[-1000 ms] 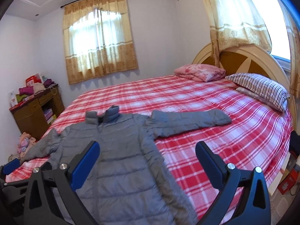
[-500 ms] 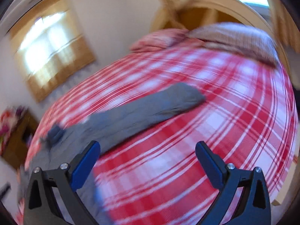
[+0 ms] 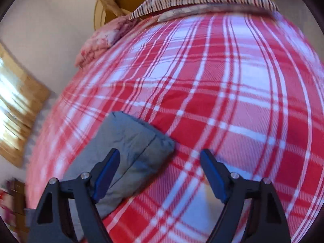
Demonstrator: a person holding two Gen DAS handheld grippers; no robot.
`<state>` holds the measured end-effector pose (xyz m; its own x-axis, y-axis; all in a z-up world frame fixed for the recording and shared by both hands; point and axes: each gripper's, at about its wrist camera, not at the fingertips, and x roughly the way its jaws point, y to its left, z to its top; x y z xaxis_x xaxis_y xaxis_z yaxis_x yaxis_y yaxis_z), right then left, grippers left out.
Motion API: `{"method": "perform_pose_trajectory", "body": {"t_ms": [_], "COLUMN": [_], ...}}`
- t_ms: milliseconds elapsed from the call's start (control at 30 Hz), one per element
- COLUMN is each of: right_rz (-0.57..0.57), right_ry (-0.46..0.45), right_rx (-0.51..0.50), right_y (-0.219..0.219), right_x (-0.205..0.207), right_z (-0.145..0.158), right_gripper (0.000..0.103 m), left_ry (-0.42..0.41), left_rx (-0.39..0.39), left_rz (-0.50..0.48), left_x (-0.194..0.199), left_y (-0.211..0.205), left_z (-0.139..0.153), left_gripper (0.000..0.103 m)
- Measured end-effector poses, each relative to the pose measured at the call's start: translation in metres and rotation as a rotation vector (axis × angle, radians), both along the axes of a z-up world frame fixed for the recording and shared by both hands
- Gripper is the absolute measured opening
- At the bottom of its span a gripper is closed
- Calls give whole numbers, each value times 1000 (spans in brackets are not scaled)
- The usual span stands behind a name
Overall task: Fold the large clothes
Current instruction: 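Grasp the jacket sleeve cuff with the right gripper and lift it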
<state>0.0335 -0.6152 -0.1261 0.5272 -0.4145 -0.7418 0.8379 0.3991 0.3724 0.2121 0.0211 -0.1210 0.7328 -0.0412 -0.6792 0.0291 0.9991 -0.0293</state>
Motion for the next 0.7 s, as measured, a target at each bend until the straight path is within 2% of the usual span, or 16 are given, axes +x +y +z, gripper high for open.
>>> {"method": "perform_pose_trajectory", "body": {"t_ms": [33, 67, 100, 133, 233, 300, 367, 500, 633, 700], "right_rz": [13, 27, 46, 63, 106, 140, 163, 249, 441, 539], "right_ry": [15, 31, 62, 99, 146, 149, 137, 61, 0, -35], "right_rx": [-17, -28, -41, -60, -115, -121, -135, -222, -363, -398], "right_y": [3, 5, 9, 12, 8, 6, 10, 42, 118, 162], "right_x": [5, 9, 13, 16, 22, 24, 30, 32, 49, 59], "right_z": [1, 1, 0, -1, -8, -7, 1, 48, 113, 136], "right_gripper": [84, 76, 56, 49, 36, 20, 17, 16, 16, 16], "left_ry": [19, 31, 52, 62, 54, 59, 68, 67, 52, 29], "left_rx": [0, -4, -12, -18, -26, -33, -45, -56, -58, -81], "left_rz": [-5, -8, -10, -10, -6, -12, -24, -20, 6, 5], "left_x": [0, 0, 0, 0, -3, -2, -1, 1, -12, -23], "left_y": [-2, -3, -4, -5, -5, -5, -3, 1, 12, 22], "left_z": [-6, -10, -15, -16, -16, -18, -20, -17, 4, 16], "left_gripper": [102, 102, 102, 102, 102, 102, 102, 102, 102, 102]}}
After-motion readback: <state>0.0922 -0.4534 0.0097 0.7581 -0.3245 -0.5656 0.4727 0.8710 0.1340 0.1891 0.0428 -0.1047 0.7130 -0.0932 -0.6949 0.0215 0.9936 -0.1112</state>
